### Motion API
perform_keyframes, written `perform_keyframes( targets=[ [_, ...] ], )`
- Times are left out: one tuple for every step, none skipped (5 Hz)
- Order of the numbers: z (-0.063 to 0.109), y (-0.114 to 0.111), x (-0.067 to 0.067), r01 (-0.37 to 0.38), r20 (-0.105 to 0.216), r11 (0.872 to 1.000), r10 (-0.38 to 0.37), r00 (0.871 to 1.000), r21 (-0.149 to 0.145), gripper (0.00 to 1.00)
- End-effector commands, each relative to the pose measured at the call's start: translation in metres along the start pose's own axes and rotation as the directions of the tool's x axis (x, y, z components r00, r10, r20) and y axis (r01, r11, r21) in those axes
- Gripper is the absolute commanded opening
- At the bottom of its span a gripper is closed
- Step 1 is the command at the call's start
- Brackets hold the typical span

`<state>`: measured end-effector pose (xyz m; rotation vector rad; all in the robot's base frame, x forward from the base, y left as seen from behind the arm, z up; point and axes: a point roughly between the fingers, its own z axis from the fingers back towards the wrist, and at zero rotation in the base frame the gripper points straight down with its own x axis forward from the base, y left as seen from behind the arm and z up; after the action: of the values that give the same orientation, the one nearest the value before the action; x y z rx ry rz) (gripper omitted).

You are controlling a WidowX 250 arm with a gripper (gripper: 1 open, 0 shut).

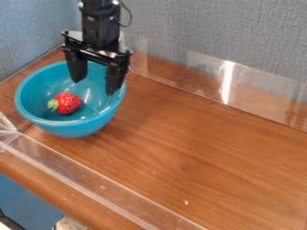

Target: Remove the strawberry from inside the blue bowl and put it on the table

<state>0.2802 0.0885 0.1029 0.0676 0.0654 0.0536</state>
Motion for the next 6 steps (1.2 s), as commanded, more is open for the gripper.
perform_keyframes(
  targets=[
    [0.009,0.009,-0.001,-0.015,0.047,1.0,0.014,0.999,0.02,1.0],
    [0.004,0.014,-0.002,-0.018,0.048,0.999,0.017,0.999,0.027,1.0],
    [-0.001,0.017,-0.002,-0.021,0.052,0.999,0.019,0.998,0.029,1.0],
    [-0.007,0.019,-0.003,-0.024,0.05,0.999,0.022,0.998,0.031,1.0],
    [-0.015,0.019,-0.003,-0.026,0.043,0.999,0.025,0.999,0.031,1.0],
    [-0.02,0.019,-0.003,-0.029,0.043,0.999,0.028,0.999,0.027,1.0]
  ],
)
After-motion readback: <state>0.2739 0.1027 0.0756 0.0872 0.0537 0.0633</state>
